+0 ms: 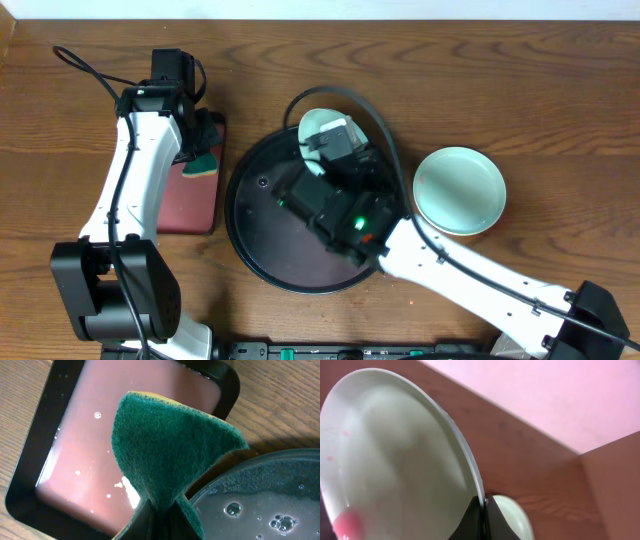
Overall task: Clean dirty plates on tray and stack at the side
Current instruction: 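Lift the green plate with the right gripper and swing it right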
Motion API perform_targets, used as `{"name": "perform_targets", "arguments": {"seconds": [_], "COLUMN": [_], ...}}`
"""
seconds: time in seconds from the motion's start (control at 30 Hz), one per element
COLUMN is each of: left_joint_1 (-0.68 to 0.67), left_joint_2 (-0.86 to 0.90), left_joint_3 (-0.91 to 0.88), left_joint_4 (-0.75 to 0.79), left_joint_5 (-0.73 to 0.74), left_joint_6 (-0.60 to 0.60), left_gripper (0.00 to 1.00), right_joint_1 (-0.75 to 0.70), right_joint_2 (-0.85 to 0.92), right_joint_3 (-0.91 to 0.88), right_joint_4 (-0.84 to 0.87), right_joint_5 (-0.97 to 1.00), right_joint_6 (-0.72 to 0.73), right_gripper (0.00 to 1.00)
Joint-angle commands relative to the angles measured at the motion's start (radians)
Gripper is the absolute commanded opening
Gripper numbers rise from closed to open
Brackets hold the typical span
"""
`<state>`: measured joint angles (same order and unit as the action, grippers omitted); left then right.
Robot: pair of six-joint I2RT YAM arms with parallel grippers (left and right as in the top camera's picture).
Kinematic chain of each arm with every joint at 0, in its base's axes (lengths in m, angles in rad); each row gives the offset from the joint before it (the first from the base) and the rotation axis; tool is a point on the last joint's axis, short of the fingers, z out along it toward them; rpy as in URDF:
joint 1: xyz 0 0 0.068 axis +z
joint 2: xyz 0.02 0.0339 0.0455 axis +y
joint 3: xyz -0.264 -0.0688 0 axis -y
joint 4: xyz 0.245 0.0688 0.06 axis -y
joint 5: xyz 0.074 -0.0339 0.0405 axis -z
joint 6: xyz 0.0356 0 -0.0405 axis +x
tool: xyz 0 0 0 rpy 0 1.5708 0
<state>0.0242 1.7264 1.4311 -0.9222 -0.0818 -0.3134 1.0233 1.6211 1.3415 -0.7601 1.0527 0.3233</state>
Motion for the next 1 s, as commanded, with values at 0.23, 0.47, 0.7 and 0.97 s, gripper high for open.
{"name": "perform_targets", "arguments": {"seconds": [0.23, 0.47, 0.7, 0.97], "left_joint_1": [0.003, 0.003, 0.003, 0.003], "left_joint_2": [0.006, 0.005, 0.005, 0.005], "left_joint_3": [-0.008, -0.008, -0.008, -0.008], "left_joint_4": [0.0, 0.0, 0.0, -0.001], "left_joint_5": [-0.013, -0.013, -0.013, -0.013], "left_joint_6": [0.014, 0.014, 0.014, 0.014], "left_gripper": [0.07, 0.07, 0.08, 0.08], "right_joint_1": [0.089, 0.105, 0.105, 0.072], "right_joint_2": [-0.006, -0.006, -0.006, -0.006], "right_joint_3": [0.005, 0.005, 0.005, 0.005], "right_joint_4": [0.011, 0.012, 0.011, -0.063], "right_joint_5": [0.371, 0.417, 0.406, 0.028], "right_joint_6": [-0.06, -0.06, -0.058, 0.032], "right_gripper": [0.01, 0.01, 0.01, 0.01]}}
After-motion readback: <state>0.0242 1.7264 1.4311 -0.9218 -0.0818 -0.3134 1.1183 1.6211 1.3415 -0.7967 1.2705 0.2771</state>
